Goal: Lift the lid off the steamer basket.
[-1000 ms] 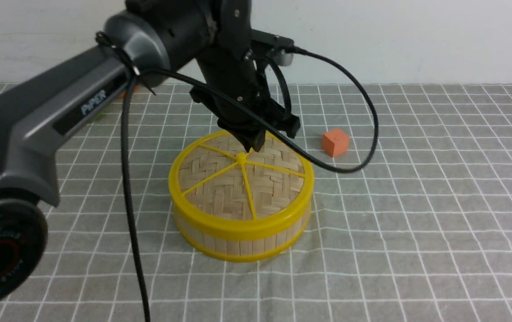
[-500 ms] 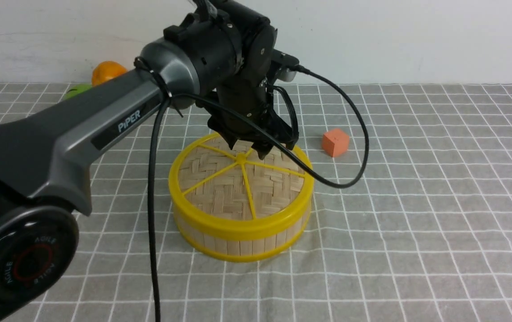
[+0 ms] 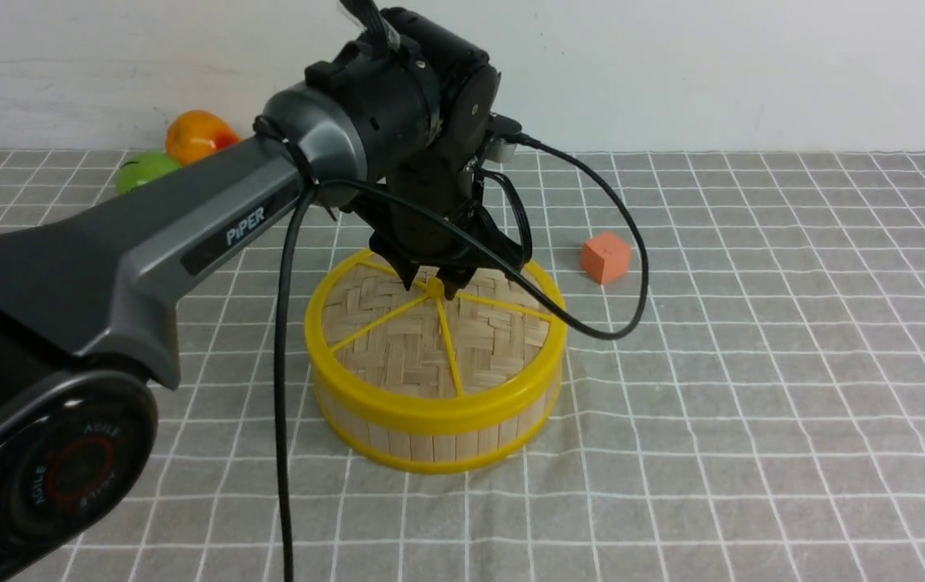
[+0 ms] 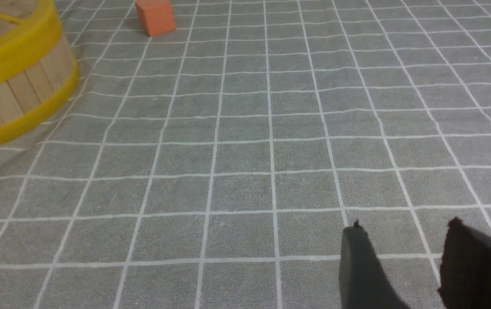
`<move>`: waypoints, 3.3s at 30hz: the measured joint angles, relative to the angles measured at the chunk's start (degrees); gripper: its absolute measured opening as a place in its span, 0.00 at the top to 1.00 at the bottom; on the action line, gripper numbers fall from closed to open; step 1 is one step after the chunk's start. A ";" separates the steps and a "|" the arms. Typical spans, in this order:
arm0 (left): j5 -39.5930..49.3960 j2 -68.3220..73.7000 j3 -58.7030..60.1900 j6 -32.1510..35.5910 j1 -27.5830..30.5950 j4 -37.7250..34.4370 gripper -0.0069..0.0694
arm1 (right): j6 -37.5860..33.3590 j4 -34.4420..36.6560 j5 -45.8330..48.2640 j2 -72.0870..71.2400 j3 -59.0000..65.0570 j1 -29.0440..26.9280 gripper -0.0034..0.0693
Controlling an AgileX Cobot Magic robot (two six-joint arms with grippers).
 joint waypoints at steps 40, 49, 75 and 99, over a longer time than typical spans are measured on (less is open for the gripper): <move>-1.50 -22.26 14.42 -3.33 25.85 -4.02 0.77 | 0.00 0.06 0.00 0.00 0.00 0.00 0.62; -16.32 -17.04 29.35 -5.62 29.09 -4.95 0.77 | 0.00 0.00 0.00 0.00 0.00 0.00 0.62; -24.13 -20.81 29.93 -1.41 25.34 -9.98 0.23 | 0.00 0.05 0.00 0.00 0.00 0.00 0.62; -59.85 -94.63 94.00 28.36 25.34 -42.91 0.93 | 0.00 0.05 0.00 0.00 0.00 0.00 0.62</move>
